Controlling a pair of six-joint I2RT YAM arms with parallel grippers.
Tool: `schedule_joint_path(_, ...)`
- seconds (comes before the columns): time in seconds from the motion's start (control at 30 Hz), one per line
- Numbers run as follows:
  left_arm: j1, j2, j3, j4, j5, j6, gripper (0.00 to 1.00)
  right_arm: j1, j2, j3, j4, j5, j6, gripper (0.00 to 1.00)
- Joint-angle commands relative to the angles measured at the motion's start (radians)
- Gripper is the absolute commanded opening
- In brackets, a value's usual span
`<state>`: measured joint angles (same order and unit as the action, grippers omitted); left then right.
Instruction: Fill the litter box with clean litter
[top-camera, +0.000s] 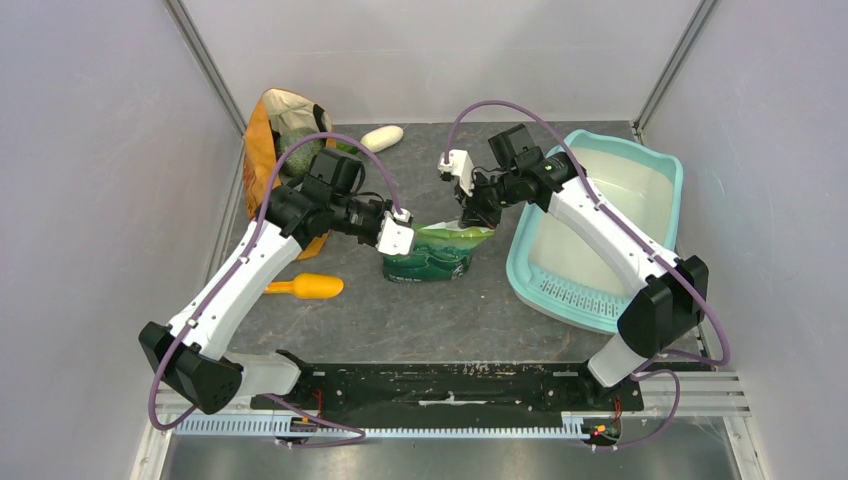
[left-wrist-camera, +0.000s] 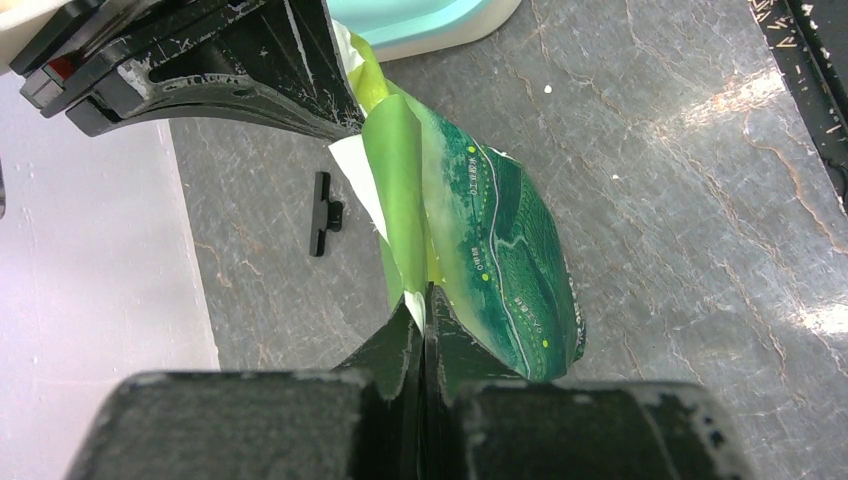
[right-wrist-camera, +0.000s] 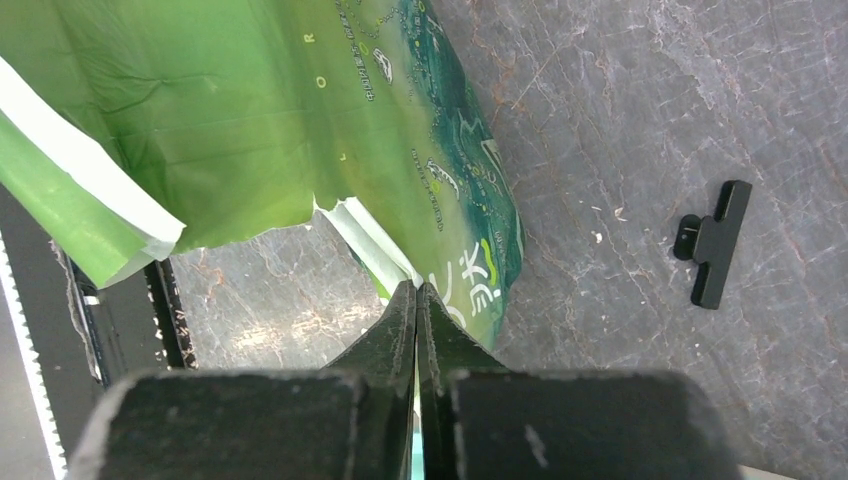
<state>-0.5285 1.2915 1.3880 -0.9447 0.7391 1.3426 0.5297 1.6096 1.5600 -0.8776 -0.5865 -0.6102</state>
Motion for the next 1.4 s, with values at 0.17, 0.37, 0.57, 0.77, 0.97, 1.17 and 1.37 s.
schedule_joint_path(0.17, 0.005, -0.017, 0.016, 0.003, 0.004, -0.009, 0.02, 0.004, -0.062, -0.028, 0.141, 0.105, 0.118, 0.00)
schedule_joint_path(0.37, 0.005, -0.028, 0.020, 0.004, 0.018, -0.015, 0.02, 0.004, -0.110, -0.085, 0.280, 0.241, 0.246, 0.00)
schedule_joint_path(0.57, 0.005, -0.028, 0.051, 0.074, 0.032, -0.122, 0.02, 0.005, -0.116, -0.113, 0.305, 0.316, 0.266, 0.00)
schedule_joint_path(0.77, 0.005, -0.008, 0.051, 0.102, 0.036, -0.153, 0.02, 0.013, -0.103, -0.156, 0.270, 0.267, 0.198, 0.00)
schedule_joint_path(0.97, 0.007, -0.006, 0.045, 0.124, 0.021, -0.158, 0.02, 0.013, -0.066, -0.117, 0.139, 0.247, 0.171, 0.48)
schedule_joint_path(1.17, 0.007, -0.009, 0.037, 0.146, 0.008, -0.171, 0.02, 0.013, -0.015, -0.060, 0.020, 0.261, 0.171, 0.72)
schedule_joint_path(1.37, 0.007, -0.027, 0.004, 0.184, -0.007, -0.184, 0.02, 0.001, 0.043, 0.034, -0.047, 0.273, 0.251, 0.49)
